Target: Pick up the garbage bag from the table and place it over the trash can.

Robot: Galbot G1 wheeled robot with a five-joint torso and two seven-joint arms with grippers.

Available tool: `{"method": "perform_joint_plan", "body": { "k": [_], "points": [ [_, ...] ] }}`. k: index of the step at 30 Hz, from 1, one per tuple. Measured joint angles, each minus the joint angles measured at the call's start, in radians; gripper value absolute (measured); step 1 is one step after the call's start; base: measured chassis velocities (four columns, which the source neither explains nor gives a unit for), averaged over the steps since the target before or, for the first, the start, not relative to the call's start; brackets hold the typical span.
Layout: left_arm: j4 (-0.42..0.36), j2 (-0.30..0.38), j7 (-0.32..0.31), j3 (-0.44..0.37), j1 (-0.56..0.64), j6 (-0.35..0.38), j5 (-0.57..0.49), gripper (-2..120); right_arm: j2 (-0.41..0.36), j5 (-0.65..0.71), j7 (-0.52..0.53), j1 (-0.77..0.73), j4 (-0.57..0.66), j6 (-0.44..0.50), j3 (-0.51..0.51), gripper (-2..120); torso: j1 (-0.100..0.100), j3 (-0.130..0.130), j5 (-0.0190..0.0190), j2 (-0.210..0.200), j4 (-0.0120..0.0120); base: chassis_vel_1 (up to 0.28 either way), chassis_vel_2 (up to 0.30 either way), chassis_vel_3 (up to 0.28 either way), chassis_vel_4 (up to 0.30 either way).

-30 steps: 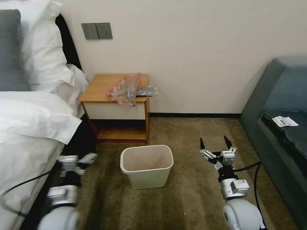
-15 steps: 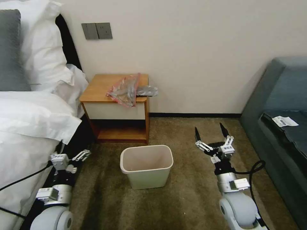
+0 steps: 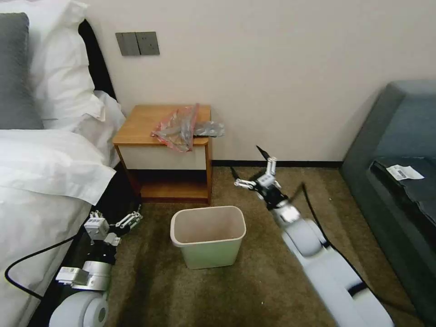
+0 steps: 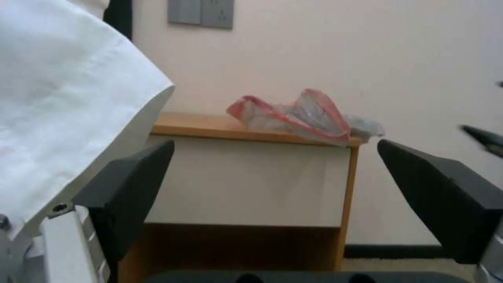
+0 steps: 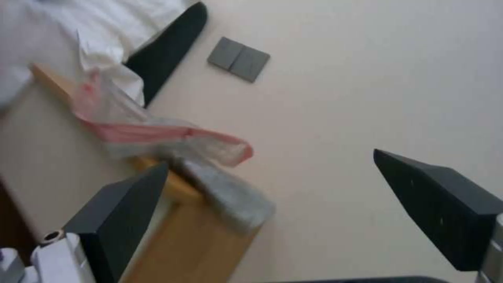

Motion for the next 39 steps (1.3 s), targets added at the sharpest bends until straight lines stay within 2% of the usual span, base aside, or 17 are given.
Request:
{"method": "perform_joint_plan", "body": {
  "k": [4,5,8,9,11,14,22,28,36,39],
  "points": [
    [0.030,-0.002,0.010,0.005,-0.021,-0.004,0.000,97,0.013,-0.107,0.017,0.124,-0.128,-0.013,-0.080,100,0.000,0.000,0.0003,0.000,0.0000,0.000,0.000,0.000,0.000],
    [0.030,-0.002,0.010,0.005,-0.021,-0.004,0.000,97,0.013,-0.107,0.017,0.124,-0.128,-0.013,-0.080,100,0.000,0.000,0.0003,0.000,0.0000,0.000,0.000,0.000,0.000],
    [0.058,-0.012,0.011,0.022,-0.035,-0.007,0.001,97,0.023,-0.197,0.028,0.212,-0.250,-0.015,-0.154,100,0.000,0.000,0.0004,0.000,0.0001,0.000,0.000,0.000,0.000],
    [0.058,-0.012,0.011,0.022,-0.035,-0.007,0.001,97,0.023,-0.197,0.028,0.212,-0.250,-0.015,-0.154,100,0.000,0.000,0.0004,0.000,0.0001,0.000,0.000,0.000,0.000],
    [0.071,-0.020,0.009,0.038,-0.045,-0.008,0.003,97,0.042,-0.260,0.048,0.261,-0.343,-0.008,-0.172,100,0.000,0.000,0.0004,0.000,0.0000,0.000,0.000,0.000,0.000],
    [0.076,-0.026,0.005,0.049,-0.050,-0.008,0.007,97,0.059,-0.305,0.061,0.301,-0.412,-0.006,-0.173,100,0.000,0.000,0.0005,0.000,-0.0001,0.000,0.000,0.000,0.000],
    [0.070,-0.023,-0.002,0.062,-0.050,-0.005,0.012,97,0.093,-0.364,0.082,0.413,-0.524,0.009,-0.181,100,0.000,0.000,0.0005,0.000,0.0000,0.000,0.000,0.000,0.000],
    [0.073,-0.029,-0.068,0.091,-0.062,0.019,0.017,98,0.128,-0.388,0.094,0.481,-0.579,0.009,-0.203,100,0.000,0.000,0.0004,0.000,0.0001,0.000,0.000,0.000,0.000],
    [0.062,-0.032,-0.090,0.104,-0.062,0.030,0.017,98,0.166,-0.420,0.095,0.519,-0.650,0.019,-0.210,100,0.000,0.000,0.0005,0.000,0.0002,0.000,0.000,0.000,0.000],
    [0.050,-0.036,-0.097,0.112,-0.061,0.035,0.017,98,0.178,-0.431,0.096,0.531,-0.692,0.031,-0.203,93,0.000,0.000,0.0005,0.000,0.0000,0.000,0.000,0.000,0.000]
  ]
}}
